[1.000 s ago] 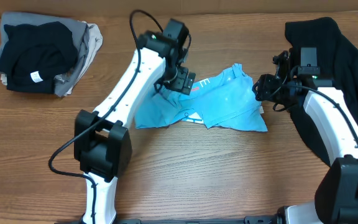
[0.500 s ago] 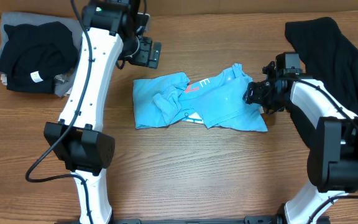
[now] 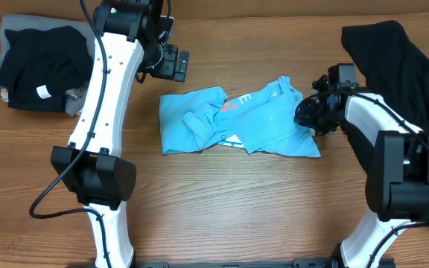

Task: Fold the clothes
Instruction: 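Raise the left gripper away and tuck the right end with the right gripper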

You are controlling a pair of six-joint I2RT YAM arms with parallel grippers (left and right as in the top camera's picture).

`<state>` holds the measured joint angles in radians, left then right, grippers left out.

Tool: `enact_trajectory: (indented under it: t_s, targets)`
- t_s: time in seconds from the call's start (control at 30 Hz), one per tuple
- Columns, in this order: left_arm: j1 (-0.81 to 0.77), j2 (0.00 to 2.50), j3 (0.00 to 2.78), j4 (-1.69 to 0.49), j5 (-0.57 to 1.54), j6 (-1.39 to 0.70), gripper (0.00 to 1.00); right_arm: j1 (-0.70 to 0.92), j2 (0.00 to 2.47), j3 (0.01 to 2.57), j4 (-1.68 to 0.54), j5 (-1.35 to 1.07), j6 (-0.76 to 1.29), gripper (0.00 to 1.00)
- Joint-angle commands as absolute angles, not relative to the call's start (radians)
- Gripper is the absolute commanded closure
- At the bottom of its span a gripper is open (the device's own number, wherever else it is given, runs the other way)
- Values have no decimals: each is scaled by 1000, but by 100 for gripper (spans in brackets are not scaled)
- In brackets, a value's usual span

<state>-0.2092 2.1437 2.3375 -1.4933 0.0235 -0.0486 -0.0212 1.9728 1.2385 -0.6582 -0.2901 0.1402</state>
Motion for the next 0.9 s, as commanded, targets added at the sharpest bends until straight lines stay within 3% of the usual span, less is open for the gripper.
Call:
enact_trajectory:
  t_s: [0.0, 0.1, 0.7, 0.87]
  targets:
    - [-202, 2143, 2359, -1493, 11, -29, 0, -21, 2005, 1230, -663, -340, 149, 77]
    - [-199, 2143, 2359, -1492, 11, -29, 0, -24, 2005, 1230, -663, -366, 149, 96]
    - [-97, 2143, 2359, -1492, -7, -29, 0, -271, 1784, 1254, -868, -433, 27, 96]
    - [-76, 2143, 2359, -1492, -7, -29, 0, -273, 1732, 1279, -930, -479, -9, 96]
